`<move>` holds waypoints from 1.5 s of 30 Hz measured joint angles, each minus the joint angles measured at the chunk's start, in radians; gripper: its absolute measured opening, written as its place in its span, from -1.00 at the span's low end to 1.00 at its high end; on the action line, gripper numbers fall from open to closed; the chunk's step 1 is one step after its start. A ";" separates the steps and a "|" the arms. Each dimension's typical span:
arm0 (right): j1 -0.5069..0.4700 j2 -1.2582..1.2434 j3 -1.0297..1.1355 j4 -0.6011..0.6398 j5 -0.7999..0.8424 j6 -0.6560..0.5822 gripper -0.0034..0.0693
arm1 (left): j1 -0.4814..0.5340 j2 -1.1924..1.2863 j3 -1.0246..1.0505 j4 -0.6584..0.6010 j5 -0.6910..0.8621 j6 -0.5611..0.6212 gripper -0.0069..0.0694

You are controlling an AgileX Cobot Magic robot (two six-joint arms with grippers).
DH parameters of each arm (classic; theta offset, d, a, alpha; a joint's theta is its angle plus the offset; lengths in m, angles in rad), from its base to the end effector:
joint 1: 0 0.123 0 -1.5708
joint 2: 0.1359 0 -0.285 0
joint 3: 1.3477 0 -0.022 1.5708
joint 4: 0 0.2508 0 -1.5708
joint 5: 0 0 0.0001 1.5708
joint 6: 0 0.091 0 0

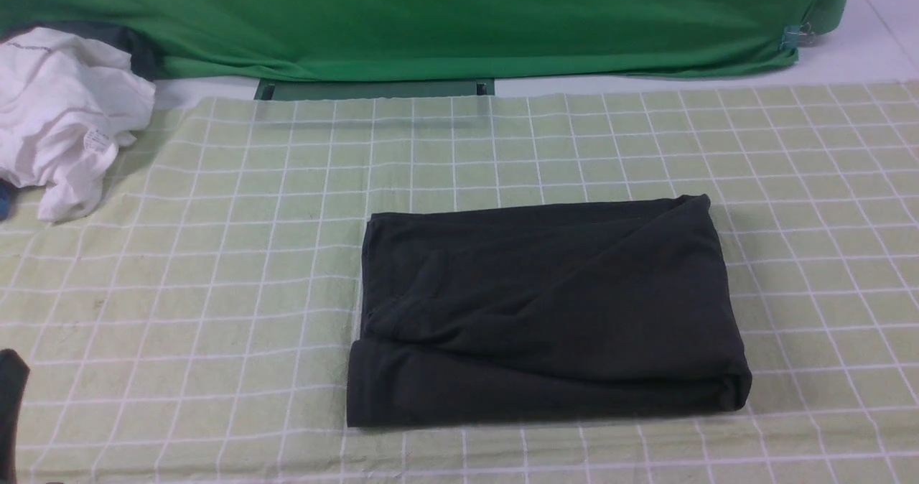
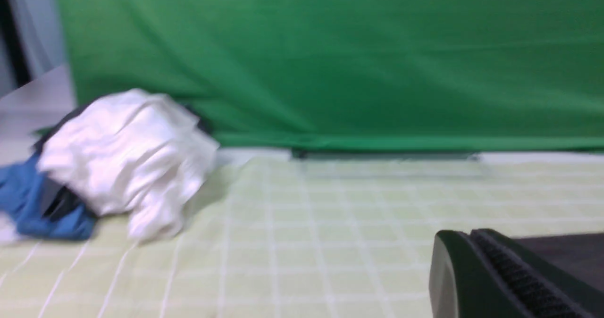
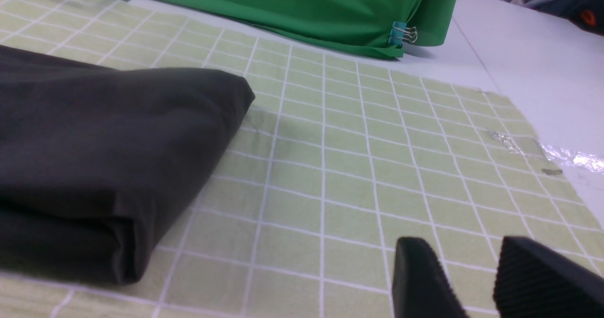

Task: Fold a long-sleeved shirt over a green coffee tablecloth.

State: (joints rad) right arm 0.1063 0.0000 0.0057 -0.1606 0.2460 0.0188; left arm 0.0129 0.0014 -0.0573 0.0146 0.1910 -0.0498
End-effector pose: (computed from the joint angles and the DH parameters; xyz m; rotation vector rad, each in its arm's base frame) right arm 0.0556 0.0024 0.1892 -0.1818 1.7229 -0.0564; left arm 0.0537 0.0009 0.2151 -0.0413 1.6182 -0.0152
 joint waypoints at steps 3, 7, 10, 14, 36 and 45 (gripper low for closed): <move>0.000 0.000 0.003 0.000 -0.001 0.000 -0.24 | -0.010 -0.001 0.056 -0.006 -0.008 0.000 -0.78; 0.000 0.000 0.004 0.000 -0.001 0.000 -0.24 | -0.022 -0.001 0.062 -0.008 0.016 0.001 -0.78; 0.000 0.000 0.004 0.000 -0.001 0.000 -0.24 | -0.023 -0.001 0.062 -0.008 0.034 0.005 -0.78; 0.000 0.000 0.004 0.000 -0.001 0.000 -0.24 | -0.023 -0.001 0.062 -0.008 0.039 0.005 -0.78; 0.000 0.000 0.004 0.000 -0.001 0.000 -0.23 | -0.023 -0.001 0.062 -0.008 0.045 0.006 -0.78; 0.000 0.000 0.004 0.000 -0.001 0.000 -0.23 | -0.023 -0.001 0.062 -0.009 0.045 0.006 -0.78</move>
State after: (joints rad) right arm 0.1063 0.0000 0.0098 -0.1606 0.2450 0.0188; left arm -0.0100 0.0000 0.0043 0.0060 0.2361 -0.0437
